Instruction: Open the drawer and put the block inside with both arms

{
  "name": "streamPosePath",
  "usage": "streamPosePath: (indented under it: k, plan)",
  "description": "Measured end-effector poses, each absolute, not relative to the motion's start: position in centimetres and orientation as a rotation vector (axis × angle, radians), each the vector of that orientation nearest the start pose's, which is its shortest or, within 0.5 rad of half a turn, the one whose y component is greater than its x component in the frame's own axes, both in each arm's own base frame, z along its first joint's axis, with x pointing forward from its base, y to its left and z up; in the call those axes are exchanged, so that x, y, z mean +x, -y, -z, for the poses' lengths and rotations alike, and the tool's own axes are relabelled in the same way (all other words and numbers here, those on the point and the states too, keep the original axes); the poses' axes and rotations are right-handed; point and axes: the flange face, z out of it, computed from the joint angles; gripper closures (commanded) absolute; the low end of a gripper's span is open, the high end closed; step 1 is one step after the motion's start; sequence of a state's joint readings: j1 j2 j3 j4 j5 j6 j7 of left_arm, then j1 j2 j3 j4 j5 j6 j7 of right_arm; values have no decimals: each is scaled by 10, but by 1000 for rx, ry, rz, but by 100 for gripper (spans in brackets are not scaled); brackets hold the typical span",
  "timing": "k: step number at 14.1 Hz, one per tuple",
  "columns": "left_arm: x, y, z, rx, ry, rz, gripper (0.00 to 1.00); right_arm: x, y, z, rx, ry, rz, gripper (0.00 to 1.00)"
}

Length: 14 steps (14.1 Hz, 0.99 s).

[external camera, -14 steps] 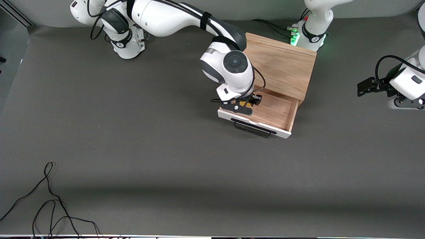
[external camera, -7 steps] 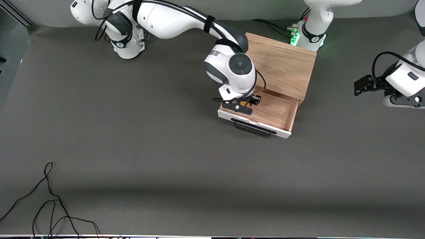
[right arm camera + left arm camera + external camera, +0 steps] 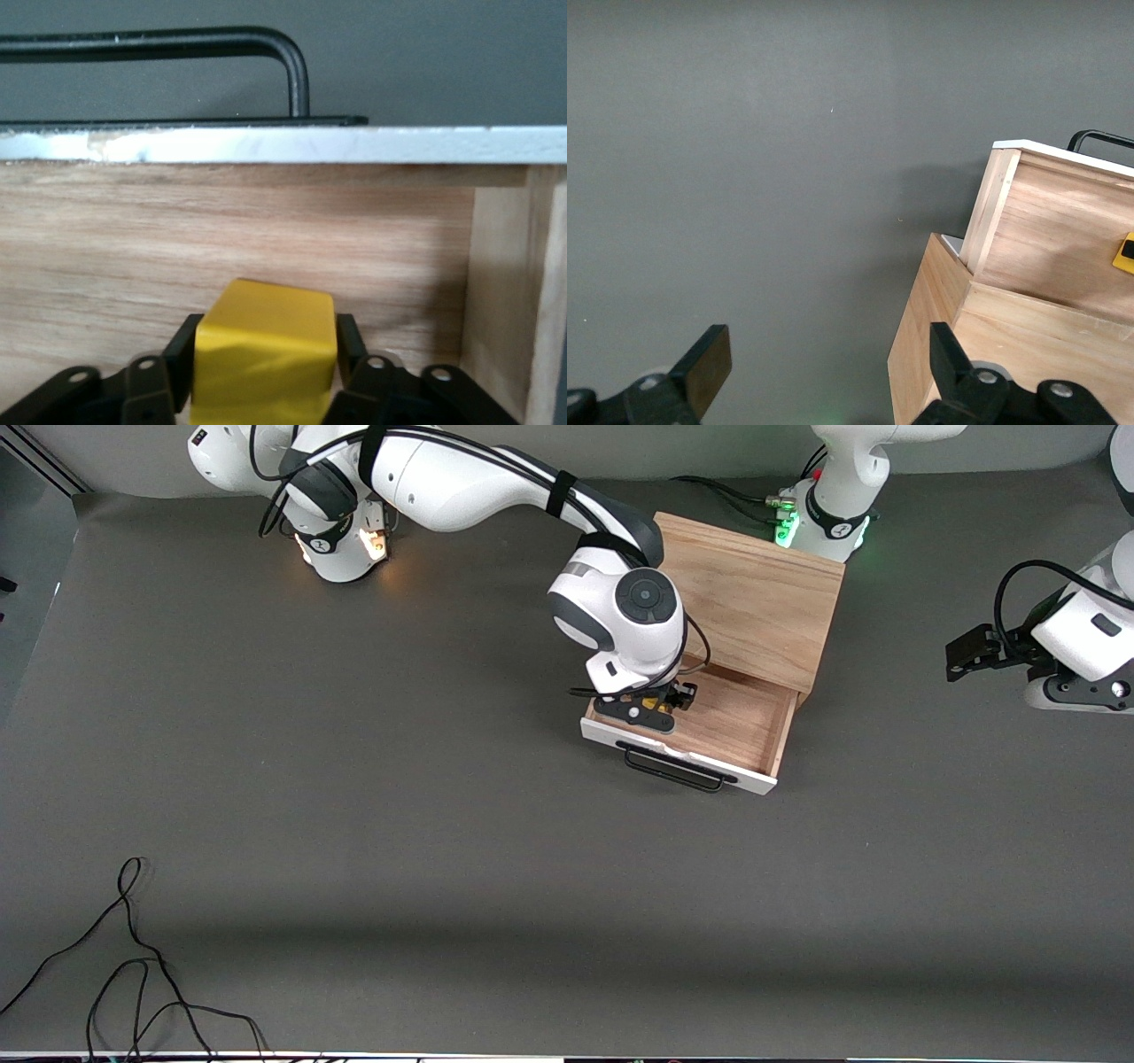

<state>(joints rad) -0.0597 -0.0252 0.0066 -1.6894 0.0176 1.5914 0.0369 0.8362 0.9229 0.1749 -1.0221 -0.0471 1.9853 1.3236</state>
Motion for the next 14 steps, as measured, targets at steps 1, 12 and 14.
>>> streamPosePath:
  k: [1,12,14]
  plan:
    - [544,30,-584,-3118,-149,-114,0,454,-637,-296,-3012,-546,-87,0]
    - [545,33,-583,-3118,-159,-115,0,484,-601,-443,-2920,-607,109,0]
    - [544,33,-583,-3118,-159,-115,0,507,-556,-492,-2931,-671,127,0]
